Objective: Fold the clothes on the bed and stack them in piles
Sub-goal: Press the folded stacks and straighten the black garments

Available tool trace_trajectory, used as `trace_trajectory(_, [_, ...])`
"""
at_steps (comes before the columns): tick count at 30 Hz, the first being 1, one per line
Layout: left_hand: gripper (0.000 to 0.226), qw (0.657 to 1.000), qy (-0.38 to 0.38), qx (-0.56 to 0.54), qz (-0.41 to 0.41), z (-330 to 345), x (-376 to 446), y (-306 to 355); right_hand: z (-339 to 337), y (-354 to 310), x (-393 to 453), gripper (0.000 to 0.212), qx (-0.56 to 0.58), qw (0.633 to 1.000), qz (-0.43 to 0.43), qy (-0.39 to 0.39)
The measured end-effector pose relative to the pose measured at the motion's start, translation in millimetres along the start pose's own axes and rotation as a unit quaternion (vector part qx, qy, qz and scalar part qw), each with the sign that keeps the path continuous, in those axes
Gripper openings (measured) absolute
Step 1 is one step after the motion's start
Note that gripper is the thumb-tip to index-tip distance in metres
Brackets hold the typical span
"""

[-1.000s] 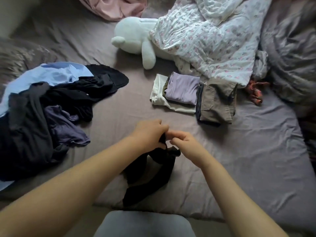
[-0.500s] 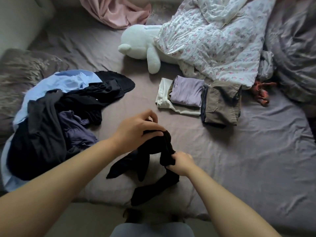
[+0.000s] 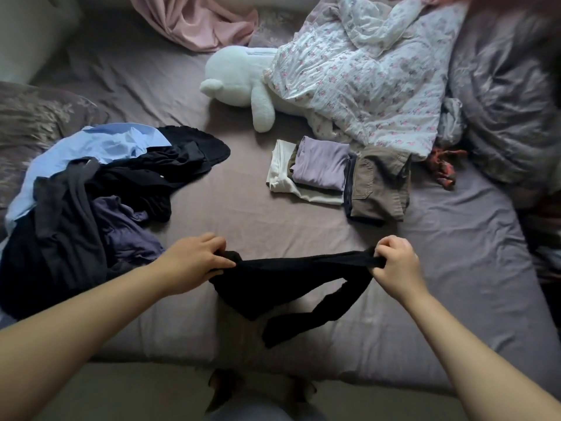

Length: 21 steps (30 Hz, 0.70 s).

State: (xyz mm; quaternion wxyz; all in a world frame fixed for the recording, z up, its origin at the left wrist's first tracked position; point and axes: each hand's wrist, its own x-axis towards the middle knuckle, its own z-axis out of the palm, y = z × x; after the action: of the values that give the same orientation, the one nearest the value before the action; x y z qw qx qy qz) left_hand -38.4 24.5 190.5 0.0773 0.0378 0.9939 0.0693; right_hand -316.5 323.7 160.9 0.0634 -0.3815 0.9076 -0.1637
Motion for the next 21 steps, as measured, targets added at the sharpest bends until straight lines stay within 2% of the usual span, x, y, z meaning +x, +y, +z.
trace_trajectory(2, [0.049,0.998,-0.019,0.054,0.002,13,5,-3,-8,-2,6,0.023,0.086,0.995,0.039,0.031])
trace_trajectory(4, [0.052,0.997,-0.025,0.075,0.004,13,11,-1,-16,-7,12,0.036,0.203,0.973,0.096,0.055])
trace_trajectory(7, [0.058,0.993,-0.076,0.091,0.002,8,16,13,-25,-17,19,0.048,0.402,0.893,0.19,0.074])
trace_trajectory(9, [0.057,0.989,-0.128,0.072,0.002,7,17,23,-31,-22,25,0.052,0.489,0.846,0.202,0.061])
trace_trajectory(11, [0.046,0.987,-0.109,0.096,0.074,7,20,28,-38,-29,33,0.061,0.559,0.804,0.198,0.044])
trace_trajectory(13, [0.036,0.978,-0.114,0.131,0.114,14,21,27,-48,-39,40,0.056,0.603,0.774,0.192,0.028])
trace_trajectory(16, [0.031,0.965,-0.135,0.127,0.183,17,22,36,-61,-50,48,0.046,0.619,0.766,0.175,0.008])
trace_trajectory(19, [0.028,0.952,-0.115,0.126,0.255,26,22,50,-70,-47,56,0.04,0.595,0.786,0.168,0.017])
trace_trajectory(21, [0.028,0.955,-0.16,0.053,0.243,29,23,59,-77,-43,60,0.036,0.566,0.81,0.155,0.008])
